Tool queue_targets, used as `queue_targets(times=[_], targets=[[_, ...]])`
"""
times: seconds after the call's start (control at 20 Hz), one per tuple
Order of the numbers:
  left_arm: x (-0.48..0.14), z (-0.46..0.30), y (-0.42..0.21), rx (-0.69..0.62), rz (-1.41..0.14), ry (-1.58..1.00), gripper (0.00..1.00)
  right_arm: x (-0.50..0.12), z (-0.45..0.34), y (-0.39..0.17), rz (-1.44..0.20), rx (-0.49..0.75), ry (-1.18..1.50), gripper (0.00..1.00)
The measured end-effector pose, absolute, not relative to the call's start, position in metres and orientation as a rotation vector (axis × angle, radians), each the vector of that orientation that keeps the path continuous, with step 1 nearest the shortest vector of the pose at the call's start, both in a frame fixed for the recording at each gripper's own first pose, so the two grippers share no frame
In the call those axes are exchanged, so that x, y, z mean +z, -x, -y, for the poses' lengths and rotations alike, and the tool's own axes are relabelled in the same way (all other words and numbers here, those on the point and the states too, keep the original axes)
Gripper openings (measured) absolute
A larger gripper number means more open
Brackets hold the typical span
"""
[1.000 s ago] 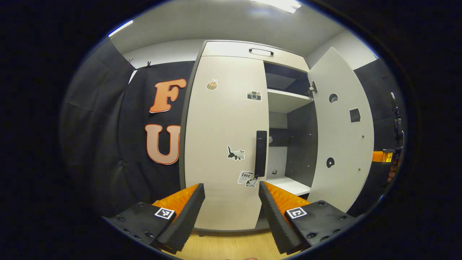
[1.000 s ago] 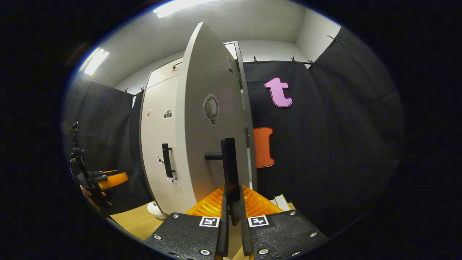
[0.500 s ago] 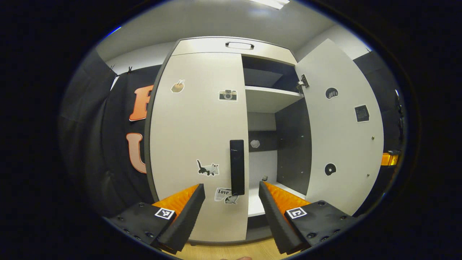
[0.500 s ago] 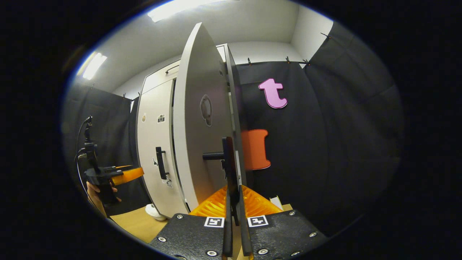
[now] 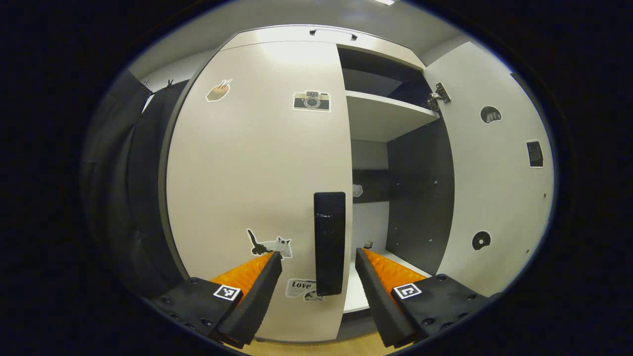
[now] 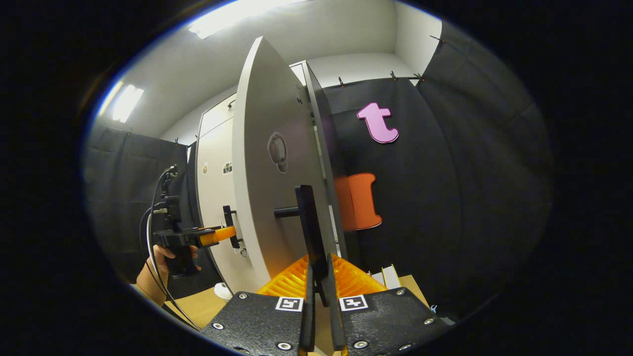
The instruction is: Open the right door of the double-door shoe cabinet with the right hand, and open the left door with the left hand.
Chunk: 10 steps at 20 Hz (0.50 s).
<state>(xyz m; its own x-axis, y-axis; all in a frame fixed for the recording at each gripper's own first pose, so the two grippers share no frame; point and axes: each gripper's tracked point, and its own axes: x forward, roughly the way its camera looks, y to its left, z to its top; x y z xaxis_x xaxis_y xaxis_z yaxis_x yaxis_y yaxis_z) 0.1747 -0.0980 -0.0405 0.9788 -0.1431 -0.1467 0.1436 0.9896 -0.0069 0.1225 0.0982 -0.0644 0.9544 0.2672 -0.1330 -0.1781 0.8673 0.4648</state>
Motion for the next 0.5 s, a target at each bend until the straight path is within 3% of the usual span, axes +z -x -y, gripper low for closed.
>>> queue_targets(times=[0.3, 0.4, 0.5], targets=[[-0.052, 0.095, -0.197, -0.091, -0.190, -0.017, 0.92, -0.064, -0.096, -0.124, -0.193, 0.236, -0.484, 0.18], [-0.048, 0.097, -0.198, -0.080, -0.182, -0.032, 0.80, -0.065, -0.097, -0.121, -0.202, 0.242, -0.495, 0.21], [-0.049, 0.098, -0.201, -0.065, -0.191, -0.042, 0.79, -0.065, -0.098, -0.119, -0.214, 0.246, -0.503, 0.24]])
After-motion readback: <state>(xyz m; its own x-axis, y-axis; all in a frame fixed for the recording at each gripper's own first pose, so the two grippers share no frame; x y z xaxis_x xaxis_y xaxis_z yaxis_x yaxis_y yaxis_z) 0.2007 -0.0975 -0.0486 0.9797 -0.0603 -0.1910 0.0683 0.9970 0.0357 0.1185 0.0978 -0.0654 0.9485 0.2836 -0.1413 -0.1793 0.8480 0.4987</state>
